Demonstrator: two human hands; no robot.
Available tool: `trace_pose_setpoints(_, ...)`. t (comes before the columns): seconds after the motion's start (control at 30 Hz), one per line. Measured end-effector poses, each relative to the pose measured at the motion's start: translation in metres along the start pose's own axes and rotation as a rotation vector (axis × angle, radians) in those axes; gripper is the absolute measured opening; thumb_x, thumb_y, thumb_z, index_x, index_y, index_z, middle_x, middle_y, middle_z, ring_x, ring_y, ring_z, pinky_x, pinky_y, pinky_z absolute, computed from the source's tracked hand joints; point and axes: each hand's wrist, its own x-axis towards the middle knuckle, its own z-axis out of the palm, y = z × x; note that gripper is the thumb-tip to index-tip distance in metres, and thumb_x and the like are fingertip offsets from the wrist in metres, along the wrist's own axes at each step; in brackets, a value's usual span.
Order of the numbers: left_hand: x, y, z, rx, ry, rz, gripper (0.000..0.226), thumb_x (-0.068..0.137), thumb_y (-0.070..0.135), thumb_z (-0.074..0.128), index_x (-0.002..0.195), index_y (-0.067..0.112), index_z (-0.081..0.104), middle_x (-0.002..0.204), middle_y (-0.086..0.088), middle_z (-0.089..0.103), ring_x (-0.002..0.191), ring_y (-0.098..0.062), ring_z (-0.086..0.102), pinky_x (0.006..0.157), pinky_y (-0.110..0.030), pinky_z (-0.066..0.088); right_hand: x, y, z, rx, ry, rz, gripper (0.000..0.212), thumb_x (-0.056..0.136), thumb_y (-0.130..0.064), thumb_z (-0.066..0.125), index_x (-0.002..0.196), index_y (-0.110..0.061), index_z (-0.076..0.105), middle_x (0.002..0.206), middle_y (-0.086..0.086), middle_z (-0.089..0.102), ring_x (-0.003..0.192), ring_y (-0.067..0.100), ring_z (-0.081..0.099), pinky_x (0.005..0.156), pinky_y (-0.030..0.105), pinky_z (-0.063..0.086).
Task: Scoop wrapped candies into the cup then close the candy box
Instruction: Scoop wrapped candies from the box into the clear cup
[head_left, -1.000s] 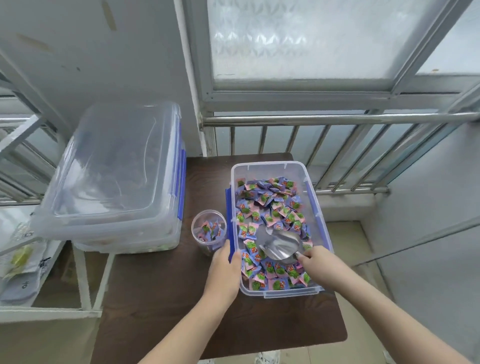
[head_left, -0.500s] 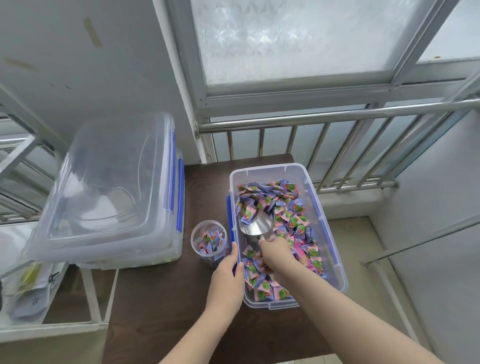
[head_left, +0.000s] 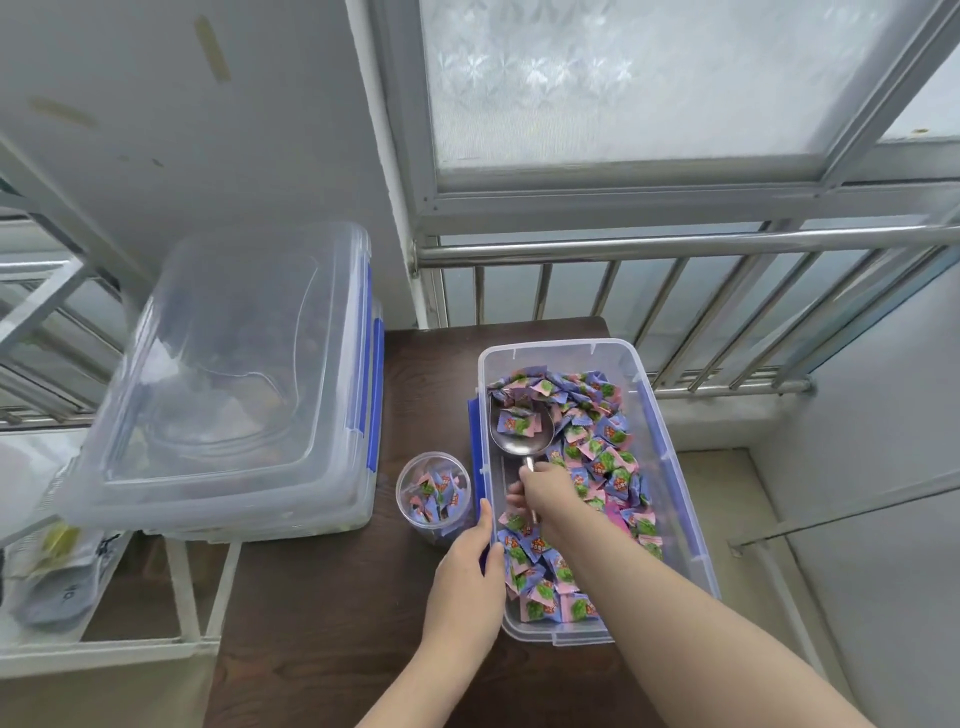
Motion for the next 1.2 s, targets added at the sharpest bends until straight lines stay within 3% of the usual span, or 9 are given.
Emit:
trace_pose_setpoints(0.13, 0.001, -0.001, 0.0, 0.008, -0.009, 0.013, 0.053, 0.106, 0.024, 0.043, 0.157, 0.03, 0.03, 0.12, 0.024, 0.047, 0.104, 0.012, 0.042, 0.085, -0.009, 0.036, -0.001, 0.01, -0.011, -0.064, 0.01, -0.071, 0.022, 0.103, -0.013, 0.039, 0.092, -0.005, 0.057, 0.074, 0.009, 0.059, 0.056, 0.014, 0.055, 0.048, 0.022, 0.043)
trace_pose_setpoints(0.27, 0.002, -0.003, 0.001, -0.002, -0.007, 0.032, 0.053, 0.106, 0.024, 0.043, 0.157, 0.029, 0.03, 0.142, 0.012, 0.051, 0.112, 0.01, 0.037, 0.089, -0.012, 0.034, -0.009, 0.019, -0.025, -0.13, -0.019, -0.11, 0.025, 0.104, -0.016, 0.037, 0.093, -0.004, 0.057, 0.08, 0.011, 0.062, 0.057, 0.013, 0.057, 0.048, 0.022, 0.044)
trace_pose_setpoints(0.37, 0.003, -0.003, 0.002, -0.013, -0.012, 0.03, 0.053, 0.106, 0.025, 0.043, 0.158, 0.029, 0.029, 0.145, 0.013, 0.048, 0.116, 0.01, 0.036, 0.091, -0.012, 0.035, -0.011, 0.019, -0.029, -0.125, -0.003, -0.117, 0.023, 0.103, -0.014, 0.041, 0.093, -0.003, 0.058, 0.08, 0.014, 0.06, 0.059, 0.018, 0.058, 0.047, 0.024, 0.049)
trace_pose_setpoints(0.53, 0.002, -0.004, 0.001, -0.015, 0.008, 0.02, 0.053, 0.105, 0.023, 0.046, 0.156, 0.028, 0.033, 0.145, 0.016, 0.049, 0.115, 0.013, 0.038, 0.081, 0.002, 0.032, -0.018, -0.013, -0.005, -0.009, 0.032, -0.075, 0.02, 0.102, -0.012, 0.045, 0.105, 0.005, 0.055, 0.074, 0.019, 0.058, 0.04, 0.024, 0.061, 0.038, 0.03, 0.053)
trace_pose_setpoints(0.67, 0.003, -0.004, 0.002, -0.046, 0.006, 0.001, 0.052, 0.105, 0.019, 0.047, 0.155, 0.027, 0.035, 0.135, 0.021, 0.049, 0.092, 0.023, 0.043, 0.067, 0.008, 0.034, -0.016, -0.046, 0.013, 0.223, -0.024, 0.08, 0.022, 0.104, -0.011, 0.032, 0.101, 0.007, 0.044, 0.073, 0.021, 0.046, 0.027, 0.031, 0.056, 0.019, 0.026, 0.039)
trace_pose_setpoints(0.73, 0.004, -0.003, 0.001, -0.047, 0.007, -0.007, 0.052, 0.105, 0.019, 0.047, 0.155, 0.026, 0.035, 0.144, 0.015, 0.049, 0.104, 0.02, 0.041, 0.066, 0.009, 0.033, -0.009, -0.045, 0.009, 0.191, 0.029, 0.079, 0.026, 0.103, -0.011, 0.036, 0.094, 0.008, 0.05, 0.07, 0.017, 0.051, 0.027, 0.023, 0.057, 0.024, 0.023, 0.043)
trace_pose_setpoints(0.83, 0.005, -0.002, 0.0, -0.03, 0.009, 0.001, 0.053, 0.105, 0.02, 0.046, 0.156, 0.027, 0.033, 0.151, 0.013, 0.046, 0.118, 0.011, 0.036, 0.065, 0.01, 0.032, -0.01, -0.025, -0.005, 0.023, 0.116, -0.029, 0.023, 0.1, -0.011, 0.046, 0.11, 0.005, 0.059, 0.071, 0.008, 0.057, 0.049, 0.015, 0.057, 0.04, 0.024, 0.045)
trace_pose_setpoints(1.03, 0.005, -0.001, 0.002, -0.017, 0.007, 0.009, 0.054, 0.106, 0.022, 0.044, 0.157, 0.029, 0.03, 0.147, 0.013, 0.048, 0.098, 0.017, 0.041, 0.063, 0.007, 0.036, 0.001, 0.007, -0.028, -0.043, 0.114, -0.161, 0.024, 0.1, -0.011, 0.048, 0.114, -0.002, 0.065, 0.085, 0.011, 0.063, 0.066, 0.016, 0.057, 0.057, 0.024, 0.046)
trace_pose_setpoints(1.2, 0.005, -0.001, 0.004, -0.04, 0.001, -0.001, 0.054, 0.106, 0.023, 0.044, 0.158, 0.029, 0.029, 0.118, 0.025, 0.042, 0.084, 0.025, 0.041, 0.063, 0.002, 0.039, -0.005, 0.01, -0.04, -0.037, 0.026, -0.187, 0.022, 0.102, -0.012, 0.046, 0.11, -0.004, 0.065, 0.086, 0.009, 0.064, 0.066, 0.015, 0.058, 0.056, 0.022, 0.046)
